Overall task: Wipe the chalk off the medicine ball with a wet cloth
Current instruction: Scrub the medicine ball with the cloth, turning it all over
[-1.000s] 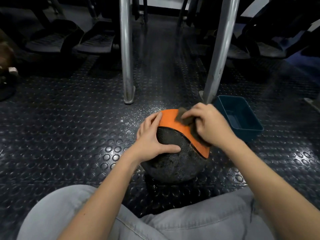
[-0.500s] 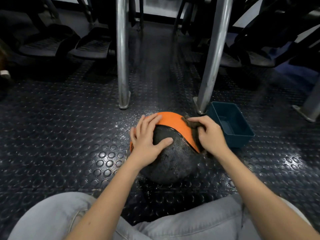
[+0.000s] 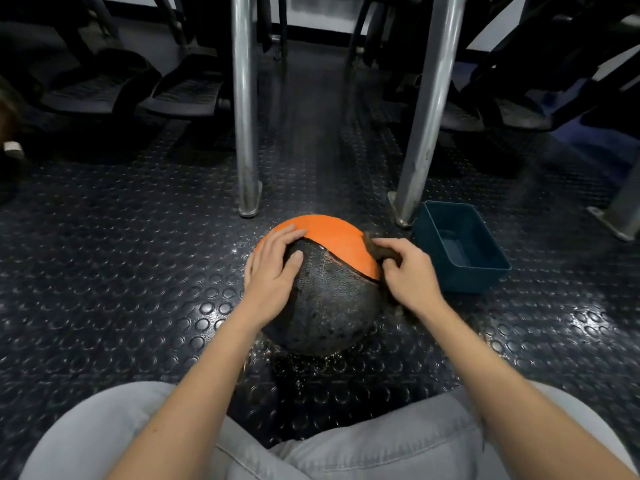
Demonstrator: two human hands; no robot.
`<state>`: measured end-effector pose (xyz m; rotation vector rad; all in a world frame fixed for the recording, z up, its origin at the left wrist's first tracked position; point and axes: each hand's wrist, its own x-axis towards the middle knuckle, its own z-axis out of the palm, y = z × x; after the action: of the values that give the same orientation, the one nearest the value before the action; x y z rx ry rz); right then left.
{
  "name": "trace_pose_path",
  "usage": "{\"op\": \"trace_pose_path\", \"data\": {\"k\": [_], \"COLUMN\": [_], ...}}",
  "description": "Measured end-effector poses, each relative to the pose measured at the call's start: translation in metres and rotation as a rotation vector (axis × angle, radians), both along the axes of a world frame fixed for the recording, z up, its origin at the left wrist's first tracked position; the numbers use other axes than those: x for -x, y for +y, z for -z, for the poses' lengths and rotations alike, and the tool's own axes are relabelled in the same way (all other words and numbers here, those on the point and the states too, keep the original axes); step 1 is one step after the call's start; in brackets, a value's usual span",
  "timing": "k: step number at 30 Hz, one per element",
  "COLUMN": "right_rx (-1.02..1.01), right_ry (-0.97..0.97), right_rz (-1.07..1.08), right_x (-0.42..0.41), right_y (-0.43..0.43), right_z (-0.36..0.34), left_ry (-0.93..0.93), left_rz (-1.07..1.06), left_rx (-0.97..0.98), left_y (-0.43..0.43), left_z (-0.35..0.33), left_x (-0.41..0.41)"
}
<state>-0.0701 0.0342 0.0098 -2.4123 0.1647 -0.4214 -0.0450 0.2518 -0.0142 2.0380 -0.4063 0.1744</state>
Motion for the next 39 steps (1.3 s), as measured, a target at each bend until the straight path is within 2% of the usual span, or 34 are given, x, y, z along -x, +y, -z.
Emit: {"op": "trace_pose_path", "data": {"k": [2, 6, 8, 12, 14, 18, 20, 22, 26, 28, 31, 33, 35, 39], "right_rx": [0.026, 0.316, 0.302, 0.143, 0.146, 0.319, 0.387, 0.315, 0.045, 0.075, 0.225, 0.297, 0.189, -0.022], "right_ry": [-0.125, -0.353, -0.281, -0.023, -0.012, -0.231, -0.280, -0.228, 0.021, -0.011, -0.219, -0.227, -0.180, 0.013], "right_rz": [-0.077, -0.363, -0.315, -0.020, -0.021, -0.356, -0.459, -0.357, 0.007, -0.008, -0.267, -0.387, -0.330, -0.007], "right_x": [0.013, 0.033, 0.020, -0.010, -0.005, 0.034, 0.034, 0.013, -0.015, -0.004, 0.029, 0.038, 0.020, -0.012], "right_y": [0.025, 0.056, 0.041, 0.004, 0.009, 0.044, 0.044, 0.031, -0.001, 0.007, 0.033, 0.038, 0.027, 0.002], "right_z": [-0.005, -0.013, -0.014, -0.015, -0.017, -0.019, -0.017, -0.015, -0.015, -0.017, -0.018, -0.015, -0.015, -0.015], "left_ry": [0.023, -0.024, -0.026, -0.017, -0.036, -0.030, -0.031, -0.017, -0.024, -0.026, -0.020, -0.027, -0.012, -0.030], "left_rz": [-0.021, -0.001, 0.018, 0.044, 0.019, 0.000, 0.015, 0.048, 0.102, 0.073, 0.030, 0.023, 0.041, 0.040], "left_rx": [0.018, -0.002, -0.012, -0.061, -0.070, -0.027, -0.014, -0.031, -0.098, -0.106, -0.085, -0.076, -0.073, -0.076], "left_y": [0.002, 0.002, 0.001, -0.007, -0.010, -0.001, 0.004, 0.006, -0.006, -0.011, -0.010, -0.005, -0.001, -0.005], "left_z": [0.001, 0.003, 0.002, -0.001, 0.000, 0.002, 0.002, 0.000, -0.001, -0.002, -0.001, 0.001, 0.001, 0.001], "left_x": [-0.001, 0.002, 0.004, 0.007, 0.009, 0.010, 0.009, 0.010, 0.022, 0.023, 0.020, 0.017, 0.017, 0.017]}}
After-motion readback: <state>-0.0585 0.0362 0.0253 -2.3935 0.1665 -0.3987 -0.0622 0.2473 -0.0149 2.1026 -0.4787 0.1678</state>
